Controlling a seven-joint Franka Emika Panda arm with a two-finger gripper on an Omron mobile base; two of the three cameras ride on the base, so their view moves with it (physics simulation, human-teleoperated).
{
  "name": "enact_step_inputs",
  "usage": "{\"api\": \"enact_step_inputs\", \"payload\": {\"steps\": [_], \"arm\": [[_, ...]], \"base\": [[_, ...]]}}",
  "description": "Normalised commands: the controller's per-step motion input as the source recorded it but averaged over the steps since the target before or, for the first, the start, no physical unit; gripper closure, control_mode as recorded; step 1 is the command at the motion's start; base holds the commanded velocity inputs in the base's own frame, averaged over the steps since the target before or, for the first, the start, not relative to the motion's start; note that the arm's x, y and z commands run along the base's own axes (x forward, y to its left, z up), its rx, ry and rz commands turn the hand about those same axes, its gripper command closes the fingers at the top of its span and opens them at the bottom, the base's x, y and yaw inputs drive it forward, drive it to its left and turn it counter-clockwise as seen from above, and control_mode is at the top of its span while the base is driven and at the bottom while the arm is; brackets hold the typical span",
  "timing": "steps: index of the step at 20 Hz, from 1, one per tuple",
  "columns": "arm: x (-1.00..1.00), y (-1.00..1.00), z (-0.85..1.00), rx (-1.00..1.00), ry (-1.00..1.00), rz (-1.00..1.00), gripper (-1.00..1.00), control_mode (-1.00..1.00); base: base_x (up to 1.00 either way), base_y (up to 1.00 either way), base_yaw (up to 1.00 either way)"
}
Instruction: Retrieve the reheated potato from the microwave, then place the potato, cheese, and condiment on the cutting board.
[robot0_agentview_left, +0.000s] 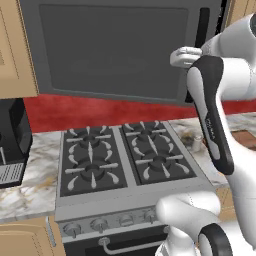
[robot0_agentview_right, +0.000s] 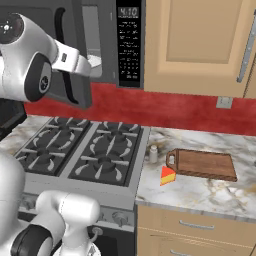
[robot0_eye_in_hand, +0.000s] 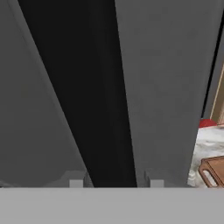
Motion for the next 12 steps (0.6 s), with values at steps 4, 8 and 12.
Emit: {"api": "enact_step_inputs", "payload": {"steps": [4,8,12], "arm": [[-0.65,0.28,0.09,0.06,0.0,0.0,1.0,-1.0],[-0.61,0.3,0.06,0.07,0.0,0.0,1.0,-1.0],[-0.58,0.34,0.06,0.08,0.0,0.0,1.0,-1.0]], "base": [[0.0,0.0,0.0],[0.0,0.0,0.0],[0.0,0.0,0.0]]}}
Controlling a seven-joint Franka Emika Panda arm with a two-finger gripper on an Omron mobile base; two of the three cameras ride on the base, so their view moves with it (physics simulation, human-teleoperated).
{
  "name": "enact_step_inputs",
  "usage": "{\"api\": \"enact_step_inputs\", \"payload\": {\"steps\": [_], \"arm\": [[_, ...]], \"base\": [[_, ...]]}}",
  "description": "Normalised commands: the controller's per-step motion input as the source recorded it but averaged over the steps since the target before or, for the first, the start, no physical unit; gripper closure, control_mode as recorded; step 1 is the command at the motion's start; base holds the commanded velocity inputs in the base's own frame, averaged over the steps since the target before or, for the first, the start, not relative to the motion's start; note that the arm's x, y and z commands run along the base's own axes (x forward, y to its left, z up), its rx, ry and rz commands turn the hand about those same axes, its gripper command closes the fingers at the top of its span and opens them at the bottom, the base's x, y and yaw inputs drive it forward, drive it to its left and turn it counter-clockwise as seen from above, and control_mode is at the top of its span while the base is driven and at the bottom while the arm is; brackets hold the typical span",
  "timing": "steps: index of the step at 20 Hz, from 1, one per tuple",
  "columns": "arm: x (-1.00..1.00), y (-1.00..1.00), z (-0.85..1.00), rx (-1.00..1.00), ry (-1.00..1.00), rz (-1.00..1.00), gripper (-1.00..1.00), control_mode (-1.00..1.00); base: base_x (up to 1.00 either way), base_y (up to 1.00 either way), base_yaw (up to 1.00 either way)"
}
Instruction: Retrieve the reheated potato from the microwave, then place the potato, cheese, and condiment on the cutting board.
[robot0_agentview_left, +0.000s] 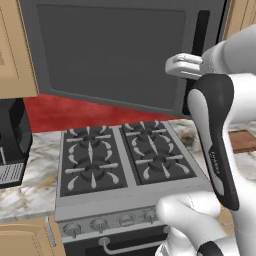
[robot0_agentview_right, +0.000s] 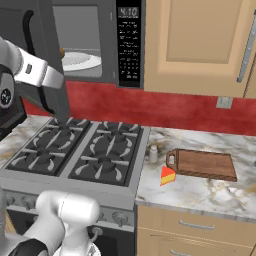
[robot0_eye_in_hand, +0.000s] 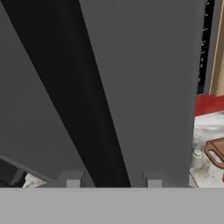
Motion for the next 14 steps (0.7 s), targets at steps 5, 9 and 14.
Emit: {"api": "enact_step_inputs", "payload": {"steps": [5,9,14], "arm": [[-0.5,0.37,0.02,0.1,0.0,0.0,1.0,-1.0],[-0.32,0.47,-0.01,0.04,0.0,0.0,1.0,-1.0],[-0.02,0.14,-0.07,0.05,0.03,0.0,-1.0,-1.0]], "base": [[0.0,0.0,0.0],[0.0,0.0,0.0],[0.0,0.0,0.0]]}}
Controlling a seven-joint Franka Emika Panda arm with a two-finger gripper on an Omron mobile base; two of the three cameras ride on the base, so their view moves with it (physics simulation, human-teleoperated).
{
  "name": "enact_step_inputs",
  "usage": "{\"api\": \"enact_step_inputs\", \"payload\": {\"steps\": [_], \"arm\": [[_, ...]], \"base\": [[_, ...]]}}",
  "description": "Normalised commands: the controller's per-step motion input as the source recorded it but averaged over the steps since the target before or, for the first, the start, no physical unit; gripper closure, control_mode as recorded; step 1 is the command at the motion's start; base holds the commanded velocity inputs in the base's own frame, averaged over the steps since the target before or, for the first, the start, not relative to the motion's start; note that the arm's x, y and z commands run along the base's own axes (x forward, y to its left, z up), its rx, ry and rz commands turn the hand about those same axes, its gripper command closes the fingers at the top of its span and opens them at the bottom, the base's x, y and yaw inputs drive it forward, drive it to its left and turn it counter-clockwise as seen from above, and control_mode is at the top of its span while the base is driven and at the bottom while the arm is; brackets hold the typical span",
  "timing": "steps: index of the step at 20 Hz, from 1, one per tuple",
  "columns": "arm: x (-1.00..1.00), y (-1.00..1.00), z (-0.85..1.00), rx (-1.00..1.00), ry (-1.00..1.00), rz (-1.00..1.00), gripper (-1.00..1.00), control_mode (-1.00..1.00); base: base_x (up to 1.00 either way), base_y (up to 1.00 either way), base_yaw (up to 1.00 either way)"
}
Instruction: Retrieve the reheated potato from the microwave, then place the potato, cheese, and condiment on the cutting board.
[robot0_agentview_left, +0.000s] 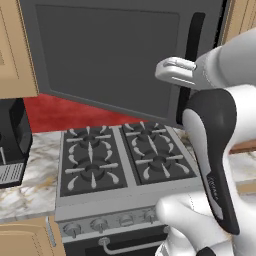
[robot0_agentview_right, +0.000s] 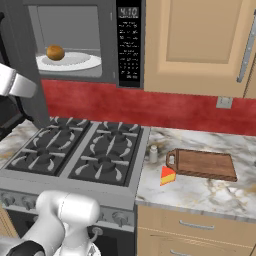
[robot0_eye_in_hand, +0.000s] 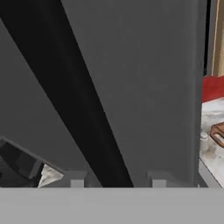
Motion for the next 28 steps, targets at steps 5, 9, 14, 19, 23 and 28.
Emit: {"api": "enact_step_inputs", "payload": {"steps": [5,9,14,19,23,28], "arm": [[-0.45,-0.45,-0.01,0.1,0.0,0.0,-1.0,-1.0],[-0.71,-0.43,0.0,0.17,-0.01,-0.01,-1.0,-1.0],[-0.36,-0.39,0.05,0.26,-0.04,0.0,-1.0,-1.0],[0.04,-0.46,0.09,0.26,0.05,-0.01,-1.0,-1.0],[0.31,-0.42,-0.05,0.21,0.02,0.0,-1.0,-1.0],[0.59,-0.1,-0.27,0.26,0.0,0.03,-1.0,-1.0]], "base": [[0.0,0.0,0.0],[0.0,0.0,0.0],[0.0,0.0,0.0],[0.0,0.0,0.0],[0.0,0.0,0.0],[0.0,0.0,0.0]]}}
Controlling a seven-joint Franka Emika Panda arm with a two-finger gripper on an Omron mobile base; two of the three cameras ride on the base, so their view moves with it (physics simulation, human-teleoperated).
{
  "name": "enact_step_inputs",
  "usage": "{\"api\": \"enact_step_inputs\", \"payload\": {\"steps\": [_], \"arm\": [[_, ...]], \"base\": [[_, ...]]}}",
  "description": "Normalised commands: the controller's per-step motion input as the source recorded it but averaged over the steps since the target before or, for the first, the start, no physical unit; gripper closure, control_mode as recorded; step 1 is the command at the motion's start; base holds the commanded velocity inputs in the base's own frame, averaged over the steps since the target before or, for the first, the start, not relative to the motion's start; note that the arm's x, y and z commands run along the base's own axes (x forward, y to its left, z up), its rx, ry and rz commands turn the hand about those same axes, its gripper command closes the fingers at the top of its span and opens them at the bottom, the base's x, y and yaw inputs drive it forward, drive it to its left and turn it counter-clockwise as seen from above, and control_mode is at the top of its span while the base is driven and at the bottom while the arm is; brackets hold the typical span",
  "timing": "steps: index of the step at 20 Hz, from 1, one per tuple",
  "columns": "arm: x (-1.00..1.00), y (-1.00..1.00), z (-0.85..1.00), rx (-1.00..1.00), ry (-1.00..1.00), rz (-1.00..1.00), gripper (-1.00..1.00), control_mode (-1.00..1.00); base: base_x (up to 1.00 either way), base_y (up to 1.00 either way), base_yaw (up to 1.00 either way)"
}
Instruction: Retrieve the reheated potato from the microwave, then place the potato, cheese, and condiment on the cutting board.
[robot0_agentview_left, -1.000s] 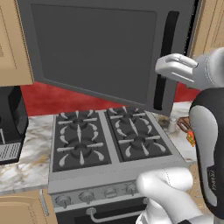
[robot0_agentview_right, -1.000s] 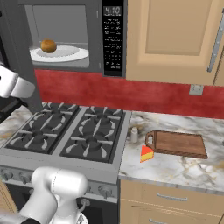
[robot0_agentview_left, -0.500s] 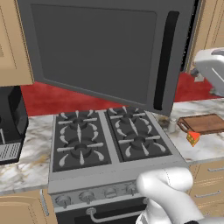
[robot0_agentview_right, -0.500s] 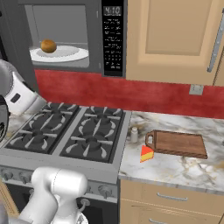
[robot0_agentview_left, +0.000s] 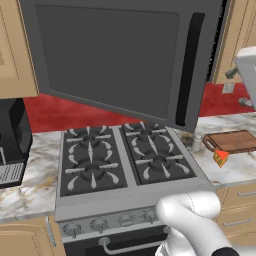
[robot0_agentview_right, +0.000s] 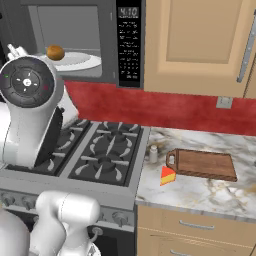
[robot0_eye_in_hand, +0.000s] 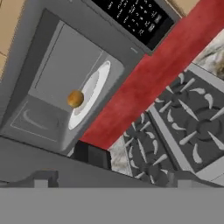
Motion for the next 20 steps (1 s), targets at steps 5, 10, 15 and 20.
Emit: {"api": "enact_step_inputs", "payload": {"steps": [5,10,15,20], "arm": [[0.73,0.0,-0.23,0.32,0.05,0.05,-1.0,-1.0],[0.57,0.07,-0.05,0.28,0.19,0.08,-1.0,-1.0],[0.29,0.19,0.02,0.04,0.15,0.14,-1.0,-1.0],[0.24,0.33,0.05,0.0,0.1,0.13,-1.0,-1.0]], "base": [[0.0,0.0,0.0],[0.0,0.0,0.0],[0.0,0.0,0.0],[0.0,0.0,0.0]]}}
